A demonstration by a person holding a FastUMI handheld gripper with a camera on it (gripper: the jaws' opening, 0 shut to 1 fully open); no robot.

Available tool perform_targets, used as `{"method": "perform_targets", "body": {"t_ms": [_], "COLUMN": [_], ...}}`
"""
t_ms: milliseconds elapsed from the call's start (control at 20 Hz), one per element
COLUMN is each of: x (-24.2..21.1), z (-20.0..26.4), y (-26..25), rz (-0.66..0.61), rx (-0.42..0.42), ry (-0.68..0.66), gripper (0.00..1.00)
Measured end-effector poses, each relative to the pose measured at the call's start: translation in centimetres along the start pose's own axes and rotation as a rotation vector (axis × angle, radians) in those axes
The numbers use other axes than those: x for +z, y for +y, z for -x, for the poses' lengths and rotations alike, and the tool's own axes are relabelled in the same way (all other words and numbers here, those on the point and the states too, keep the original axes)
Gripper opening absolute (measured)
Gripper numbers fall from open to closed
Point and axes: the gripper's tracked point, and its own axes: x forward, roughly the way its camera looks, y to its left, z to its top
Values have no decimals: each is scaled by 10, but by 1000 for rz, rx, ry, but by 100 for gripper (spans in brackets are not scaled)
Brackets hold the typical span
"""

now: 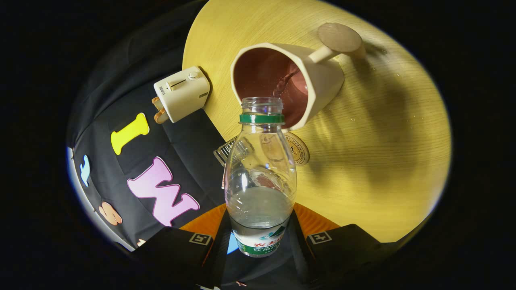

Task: Take the bottle from table, then pour the juice into the cup, finally place the bottle on the coaster

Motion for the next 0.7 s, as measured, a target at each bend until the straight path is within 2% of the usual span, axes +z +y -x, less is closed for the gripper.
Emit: {"method": "perform_targets", "body": {"t_ms": [700], "x": [7], "z": [7], "y": [29], "rz": [-191], "rx": [67], "ry": [3], "gripper": [72]}}
